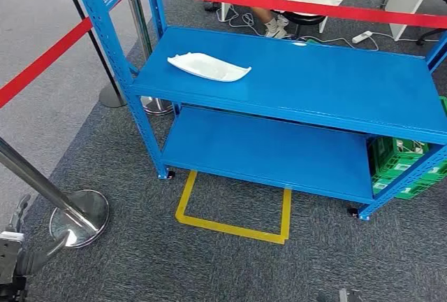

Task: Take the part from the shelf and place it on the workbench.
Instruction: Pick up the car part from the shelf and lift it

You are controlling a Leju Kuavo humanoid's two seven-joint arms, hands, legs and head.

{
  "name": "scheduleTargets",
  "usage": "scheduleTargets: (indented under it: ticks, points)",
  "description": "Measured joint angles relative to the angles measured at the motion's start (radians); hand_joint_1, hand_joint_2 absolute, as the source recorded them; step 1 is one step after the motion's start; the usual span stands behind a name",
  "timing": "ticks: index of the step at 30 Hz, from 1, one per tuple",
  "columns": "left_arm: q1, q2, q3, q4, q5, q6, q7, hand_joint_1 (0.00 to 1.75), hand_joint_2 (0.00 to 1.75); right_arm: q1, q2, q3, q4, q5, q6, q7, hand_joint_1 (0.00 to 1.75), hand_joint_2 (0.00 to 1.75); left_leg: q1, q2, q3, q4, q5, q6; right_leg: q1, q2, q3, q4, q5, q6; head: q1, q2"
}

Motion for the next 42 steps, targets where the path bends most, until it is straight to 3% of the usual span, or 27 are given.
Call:
scheduleTargets:
  ticks: [19,24,27,29,31,33,34,35,37,38,40,42]
  points:
    - [0.021,0.241,-0.342,-0.247,-0.071,0.217,0.115,0.0,1.75,-0.07,-0.042,-0.049,0.173,0.14,-0.03,-0.041,0.0,1.75,-0.002,0.0,0.0,0.002,-0.001,0.001,-0.002,0.0,0.0,-0.001,0.002,0.002,0.0,0.0]
    - [0.015,0.279,-0.386,-0.257,-0.082,0.219,0.135,0.0,1.75,-0.082,-0.049,-0.05,0.211,0.152,-0.035,-0.041,0.0,1.75,-0.008,0.0,-0.001,0.003,-0.003,0.007,-0.009,0.001,0.0,-0.002,0.003,0.007,0.0,0.0]
    - [0.014,0.291,-0.398,-0.262,-0.084,0.22,0.139,0.0,1.75,-0.09,-0.049,-0.05,0.223,0.157,-0.037,-0.041,0.0,1.75,-0.011,-0.001,-0.002,-0.001,-0.003,0.018,-0.013,-0.001,0.0,-0.006,0.002,0.017,-0.001,0.0]
    - [0.013,0.296,-0.407,-0.269,-0.086,0.225,0.146,0.0,1.75,-0.094,-0.051,-0.05,0.228,0.161,-0.038,-0.042,0.0,1.75,-0.005,-0.003,0.004,-0.011,0.001,0.027,-0.012,0.01,-0.014,0.02,-0.014,0.022,0.002,0.0]
    - [0.01,0.301,-0.419,-0.274,-0.086,0.231,0.153,0.0,1.75,-0.098,-0.053,-0.05,0.236,0.166,-0.032,-0.047,0.0,1.75,-0.001,-0.005,0.011,-0.016,0.001,0.033,-0.011,0.028,-0.072,0.132,-0.065,0.022,0.009,0.0]
    - [0.01,0.303,-0.43,-0.275,-0.086,0.234,0.158,0.0,1.75,-0.097,-0.055,-0.049,0.244,0.173,-0.018,-0.057,0.0,0.87,-0.002,-0.01,0.013,-0.016,-0.004,0.036,-0.01,0.036,-0.154,0.273,-0.109,0.021,0.014,0.0]
    - [0.01,0.305,-0.435,-0.275,-0.086,0.235,0.16,0.0,1.75,-0.094,-0.056,-0.049,0.247,0.177,-0.011,-0.064,0.0,0.44,-0.002,-0.014,0.017,-0.016,-0.008,0.036,-0.01,0.037,-0.179,0.304,-0.105,0.02,0.015,0.0]
    - [0.011,0.306,-0.438,-0.275,-0.086,0.236,0.163,0.0,1.75,-0.092,-0.057,-0.049,0.249,0.18,-0.003,-0.071,0.0,0.0,-0.002,-0.018,0.023,-0.015,-0.012,0.034,-0.01,0.037,-0.182,0.292,-0.079,0.019,0.015,0.0]
    - [0.011,0.309,-0.446,-0.276,-0.088,0.239,0.166,0.0,1.75,-0.089,-0.062,-0.049,0.253,0.184,0.009,-0.083,0.0,0.0,-0.002,-0.024,0.041,-0.015,-0.025,0.027,-0.01,0.039,-0.136,0.169,0.007,0.014,0.016,0.0]
    - [0.012,0.311,-0.449,-0.277,-0.089,0.241,0.167,0.0,1.75,-0.09,-0.064,-0.048,0.255,0.187,0.014,-0.088,0.0,0.0,-0.003,-0.026,0.048,-0.014,-0.033,0.022,-0.009,0.041,-0.104,0.101,0.036,0.011,0.017,0.0]
    - [0.013,0.314,-0.457,-0.28,-0.091,0.244,0.17,0.0,1.75,-0.092,-0.067,-0.048,0.26,0.191,0.02,-0.095,0.0,0.0,-0.004,-0.028,0.051,-0.012,-0.043,0.01,-0.007,0.046,-0.068,0.032,0.046,0.003,0.017,0.0]
    - [0.014,0.318,-0.462,-0.283,-0.092,0.245,0.172,0.0,1.75,-0.093,-0.068,-0.048,0.263,0.193,0.023,-0.098,0.0,0.0,-0.002,-0.029,0.052,-0.014,-0.048,-0.002,-0.004,0.047,-0.062,0.026,0.032,-0.009,0.014,0.0]
